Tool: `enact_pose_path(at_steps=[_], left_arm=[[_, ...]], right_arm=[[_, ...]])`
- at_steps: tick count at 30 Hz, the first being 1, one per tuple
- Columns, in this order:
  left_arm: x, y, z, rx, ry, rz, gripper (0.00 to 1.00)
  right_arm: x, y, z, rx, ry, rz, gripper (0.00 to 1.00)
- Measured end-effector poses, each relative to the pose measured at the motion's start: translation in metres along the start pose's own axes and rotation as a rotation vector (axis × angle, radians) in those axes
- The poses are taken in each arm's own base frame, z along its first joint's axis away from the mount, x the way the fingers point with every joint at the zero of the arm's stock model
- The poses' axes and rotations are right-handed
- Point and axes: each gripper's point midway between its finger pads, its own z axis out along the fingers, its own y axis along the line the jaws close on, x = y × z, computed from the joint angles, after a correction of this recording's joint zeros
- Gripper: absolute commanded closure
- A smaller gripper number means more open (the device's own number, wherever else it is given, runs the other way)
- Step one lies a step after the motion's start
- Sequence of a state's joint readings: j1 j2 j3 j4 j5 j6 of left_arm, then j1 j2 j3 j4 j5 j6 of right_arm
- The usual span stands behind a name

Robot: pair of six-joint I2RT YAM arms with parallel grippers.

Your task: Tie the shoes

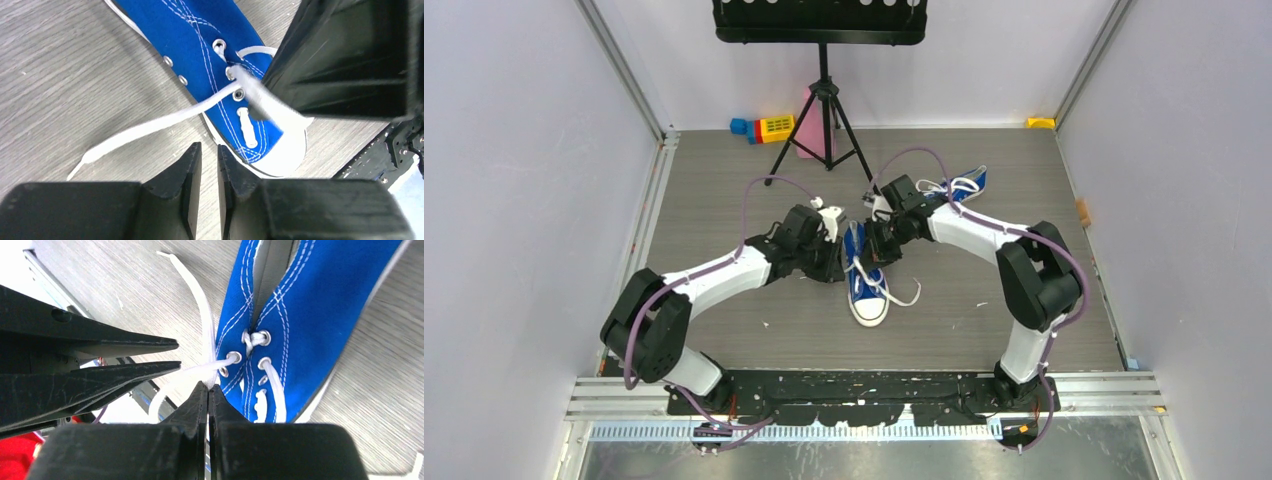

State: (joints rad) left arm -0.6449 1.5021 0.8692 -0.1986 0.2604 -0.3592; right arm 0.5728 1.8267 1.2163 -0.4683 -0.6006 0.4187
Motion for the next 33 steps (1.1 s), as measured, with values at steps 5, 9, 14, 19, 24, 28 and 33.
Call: enact_pose_path(at_steps=[5,9,14,19,24,28,33], left_arm=[[-0.005,-0.005,-0.016,-0.005,-0.010,-0.015,0.66],[-0.020,-0.014,-0.025,0.009,-0.054,-0.026,0.61],[-0.045,-0.025,-0.032,0.029,-0.110,-0.057,0.57],[-0.065,-0.030,-0.027,0.036,-0.146,-0.098,0.53],[-0.064,-0.028,-0.007,0.037,-0.114,-0.135,0.67],[-0.053,-0.021,0.009,0.023,-0.065,-0.156,0.78],[-0.046,-0.020,0.014,0.027,-0.039,-0.162,0.76]], right_arm=[[-0.010,0.002,-0.019,0.077,-0.078,-0.034,1.00],[-0.012,0.000,-0.022,0.137,-0.094,-0.056,1.00],[-0.005,-0.007,-0.020,0.206,-0.084,-0.065,1.00],[-0.007,-0.010,-0.021,0.246,-0.098,-0.072,1.00],[-0.013,-0.008,-0.029,0.266,-0.140,-0.080,1.00],[-0.024,-0.005,-0.035,0.277,-0.199,-0.083,1.00],[-0.034,0.000,-0.042,0.269,-0.276,-0.095,1.00]])
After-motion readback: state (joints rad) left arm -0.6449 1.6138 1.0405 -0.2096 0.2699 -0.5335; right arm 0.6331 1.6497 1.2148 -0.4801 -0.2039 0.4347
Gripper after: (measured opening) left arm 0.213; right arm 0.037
